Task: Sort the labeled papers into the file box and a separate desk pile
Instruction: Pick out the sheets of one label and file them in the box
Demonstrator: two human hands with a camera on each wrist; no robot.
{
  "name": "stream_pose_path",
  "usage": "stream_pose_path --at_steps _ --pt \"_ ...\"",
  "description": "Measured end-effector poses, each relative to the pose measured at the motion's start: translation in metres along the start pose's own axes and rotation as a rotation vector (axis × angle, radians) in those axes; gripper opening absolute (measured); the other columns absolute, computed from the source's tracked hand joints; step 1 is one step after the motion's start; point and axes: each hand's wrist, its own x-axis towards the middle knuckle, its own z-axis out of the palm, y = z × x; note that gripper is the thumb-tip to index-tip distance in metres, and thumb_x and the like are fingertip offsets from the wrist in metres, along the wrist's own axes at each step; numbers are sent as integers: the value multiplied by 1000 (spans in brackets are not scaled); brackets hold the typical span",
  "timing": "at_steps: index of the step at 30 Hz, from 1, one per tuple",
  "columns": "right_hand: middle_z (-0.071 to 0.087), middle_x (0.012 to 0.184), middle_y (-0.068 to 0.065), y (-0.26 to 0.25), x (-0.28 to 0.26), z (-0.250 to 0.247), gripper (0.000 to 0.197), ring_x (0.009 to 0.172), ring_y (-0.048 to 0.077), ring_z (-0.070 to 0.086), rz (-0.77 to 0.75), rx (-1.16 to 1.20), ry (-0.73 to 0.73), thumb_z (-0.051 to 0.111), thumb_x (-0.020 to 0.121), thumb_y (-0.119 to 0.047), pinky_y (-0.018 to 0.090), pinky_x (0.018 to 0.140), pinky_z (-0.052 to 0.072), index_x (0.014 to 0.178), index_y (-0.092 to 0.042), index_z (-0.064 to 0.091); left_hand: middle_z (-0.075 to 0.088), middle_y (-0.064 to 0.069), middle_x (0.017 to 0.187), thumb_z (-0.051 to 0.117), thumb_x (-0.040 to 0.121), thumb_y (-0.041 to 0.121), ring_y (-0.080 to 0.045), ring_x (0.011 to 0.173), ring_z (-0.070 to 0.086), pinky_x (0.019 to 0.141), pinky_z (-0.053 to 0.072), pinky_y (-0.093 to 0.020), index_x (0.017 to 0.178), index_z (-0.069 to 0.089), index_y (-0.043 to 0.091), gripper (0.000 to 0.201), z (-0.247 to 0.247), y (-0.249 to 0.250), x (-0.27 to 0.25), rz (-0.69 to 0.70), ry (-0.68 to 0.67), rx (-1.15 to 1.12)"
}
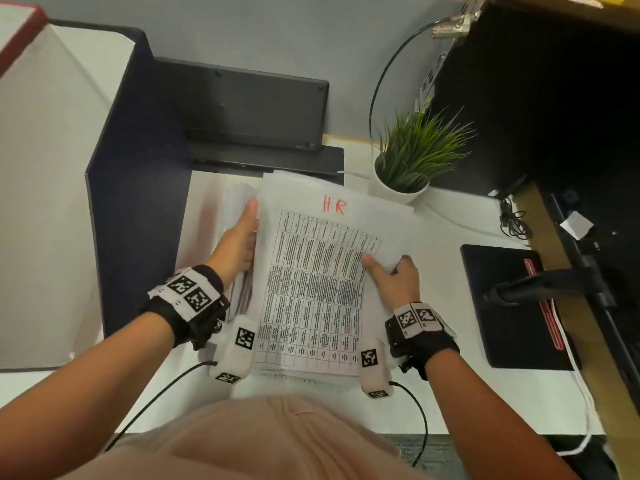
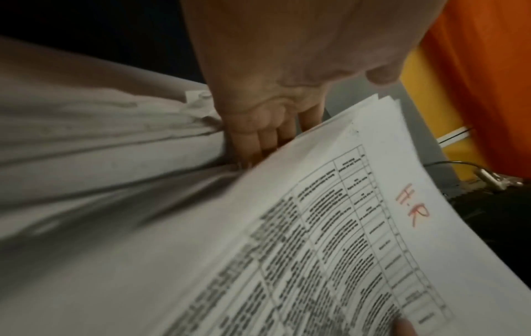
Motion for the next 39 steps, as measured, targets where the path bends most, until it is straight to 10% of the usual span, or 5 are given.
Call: stream_pose_path --at_steps 4,14,29,34,39 --pt "61 109 -2 -23 -6 1 35 98 9 55 -83 151 -1 64 86 -15 -5 64 40 119 -7 57 68 13 103 62 82 40 -1 94 64 78 51 -18 107 61 29 27 10 5 -9 213 16 308" --pt "63 104 -15 -112 -31 -26 37 96 -6 63 -424 478 40 68 81 -5 10 77 52 111 -19 53 61 21 103 63 86 12 12 96 60 81 48 -6 115 58 25 31 15 59 -46 746 287 266" --pt "65 107 -1 -79 -34 13 34 102 15 63 -239 293 -40 68 82 -7 38 93 52 115 -8 59 66 6 96 63 86 21 -6 84 59 74 49 -16 105 62 14 20 27 9 -22 415 323 226" --pt "68 107 0 -95 -30 13 35 100 8 65 -266 351 7 69 82 -11 26 87 55 116 -5 61 59 21 59 66 85 18 12 55 56 51 40 -4 73 62 21 13 23 35 -33 497 390 213" --pt "66 104 -5 -114 -23 4 35 91 -3 65 -452 373 -87 70 80 -8 13 76 54 107 -25 56 68 -2 66 69 82 21 -15 56 61 53 51 -28 70 64 6 19 -9 89 -64 572 434 309"
